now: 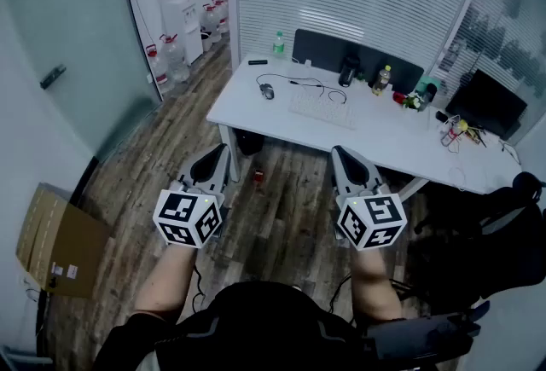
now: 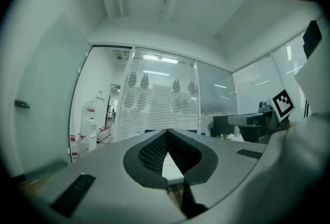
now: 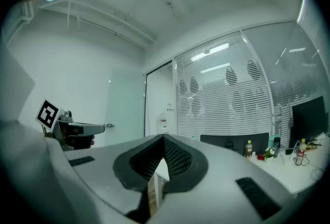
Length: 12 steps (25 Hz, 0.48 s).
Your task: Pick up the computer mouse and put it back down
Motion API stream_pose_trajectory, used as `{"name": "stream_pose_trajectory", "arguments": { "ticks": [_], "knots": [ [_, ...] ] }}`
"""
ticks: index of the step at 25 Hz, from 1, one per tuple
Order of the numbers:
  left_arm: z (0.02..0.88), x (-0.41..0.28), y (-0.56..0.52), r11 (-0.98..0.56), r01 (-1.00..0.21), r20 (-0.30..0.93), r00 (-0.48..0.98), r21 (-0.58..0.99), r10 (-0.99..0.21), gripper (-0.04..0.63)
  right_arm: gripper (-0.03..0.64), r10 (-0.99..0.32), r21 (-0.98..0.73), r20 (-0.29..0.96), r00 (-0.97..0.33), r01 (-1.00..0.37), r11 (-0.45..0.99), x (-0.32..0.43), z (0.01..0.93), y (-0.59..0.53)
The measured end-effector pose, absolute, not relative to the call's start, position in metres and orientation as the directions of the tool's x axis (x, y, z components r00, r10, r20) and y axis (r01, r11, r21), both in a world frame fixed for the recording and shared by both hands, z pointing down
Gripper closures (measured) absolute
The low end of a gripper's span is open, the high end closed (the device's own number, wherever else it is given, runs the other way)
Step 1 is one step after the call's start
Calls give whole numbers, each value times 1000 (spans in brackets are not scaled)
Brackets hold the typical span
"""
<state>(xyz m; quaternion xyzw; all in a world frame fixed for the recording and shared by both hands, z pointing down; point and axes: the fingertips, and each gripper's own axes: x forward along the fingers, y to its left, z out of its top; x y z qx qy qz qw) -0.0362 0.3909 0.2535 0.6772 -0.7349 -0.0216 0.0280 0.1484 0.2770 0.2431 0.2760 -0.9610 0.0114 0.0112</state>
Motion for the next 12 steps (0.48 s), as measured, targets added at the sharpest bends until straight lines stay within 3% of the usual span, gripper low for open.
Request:
{"name": "stream_pose_trajectory", "arguments": {
  "ticks": [12],
  "knots": [
    [251,-47,397,72,-996,9,-71,51,-997,566,617,-512,-30,-2,-859,-511,859,131,236,290]
  ]
}}
